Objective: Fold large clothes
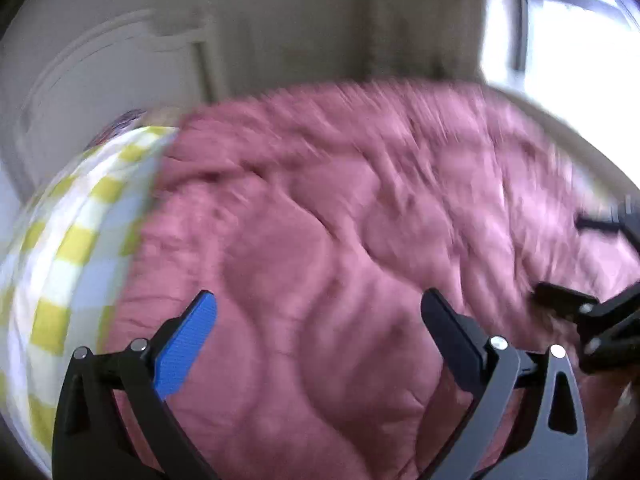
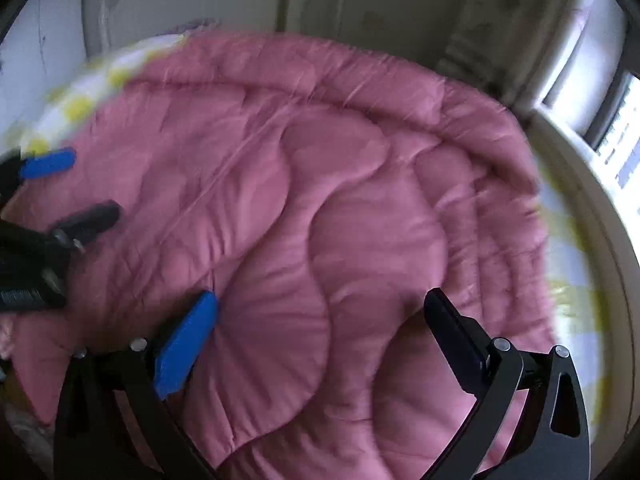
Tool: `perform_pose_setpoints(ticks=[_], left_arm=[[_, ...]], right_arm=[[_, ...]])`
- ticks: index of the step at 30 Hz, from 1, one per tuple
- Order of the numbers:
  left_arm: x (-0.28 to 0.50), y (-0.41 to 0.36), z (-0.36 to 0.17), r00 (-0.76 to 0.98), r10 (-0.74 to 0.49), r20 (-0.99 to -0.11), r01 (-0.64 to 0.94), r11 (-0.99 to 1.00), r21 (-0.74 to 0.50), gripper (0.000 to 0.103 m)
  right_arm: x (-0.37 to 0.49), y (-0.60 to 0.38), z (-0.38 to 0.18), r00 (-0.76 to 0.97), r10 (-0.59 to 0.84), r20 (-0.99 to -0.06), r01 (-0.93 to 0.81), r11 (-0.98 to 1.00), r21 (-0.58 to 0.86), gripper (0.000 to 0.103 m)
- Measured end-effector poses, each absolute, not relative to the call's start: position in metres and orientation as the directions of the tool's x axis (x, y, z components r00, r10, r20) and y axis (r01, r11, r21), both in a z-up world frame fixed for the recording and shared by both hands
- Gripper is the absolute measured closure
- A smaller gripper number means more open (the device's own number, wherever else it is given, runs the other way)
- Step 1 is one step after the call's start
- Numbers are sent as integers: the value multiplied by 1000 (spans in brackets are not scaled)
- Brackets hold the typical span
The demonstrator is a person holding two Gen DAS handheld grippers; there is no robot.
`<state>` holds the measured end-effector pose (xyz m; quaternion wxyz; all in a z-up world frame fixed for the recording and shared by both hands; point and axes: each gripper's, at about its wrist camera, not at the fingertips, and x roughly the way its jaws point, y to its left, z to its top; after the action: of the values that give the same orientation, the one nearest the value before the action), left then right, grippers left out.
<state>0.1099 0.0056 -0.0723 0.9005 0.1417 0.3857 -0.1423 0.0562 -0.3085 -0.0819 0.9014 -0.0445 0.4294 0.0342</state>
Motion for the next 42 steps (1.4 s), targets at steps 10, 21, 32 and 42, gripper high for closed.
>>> perform_pose_setpoints(ticks=[10,21,32,42], left_arm=[[125,58,-71,634,-152,-758,262,965,26,2],[105,100,-52,703,-128,-700,132,990,-49,2],[65,15,-78,656,-222,-721,420,902,104,2],[68,78,-65,666,-215,-714,298,955,-9,2]], right_arm=[[36,-366,-73,620,-41,-783,12,999,-42,4],[13,-378,-60,670,-68,-739,68,997,-30,5],[6,-335,-79,638,98,-763,-141,990,9,4],[-24,-369,-72,678,-37,-734,12,999,-39,5]])
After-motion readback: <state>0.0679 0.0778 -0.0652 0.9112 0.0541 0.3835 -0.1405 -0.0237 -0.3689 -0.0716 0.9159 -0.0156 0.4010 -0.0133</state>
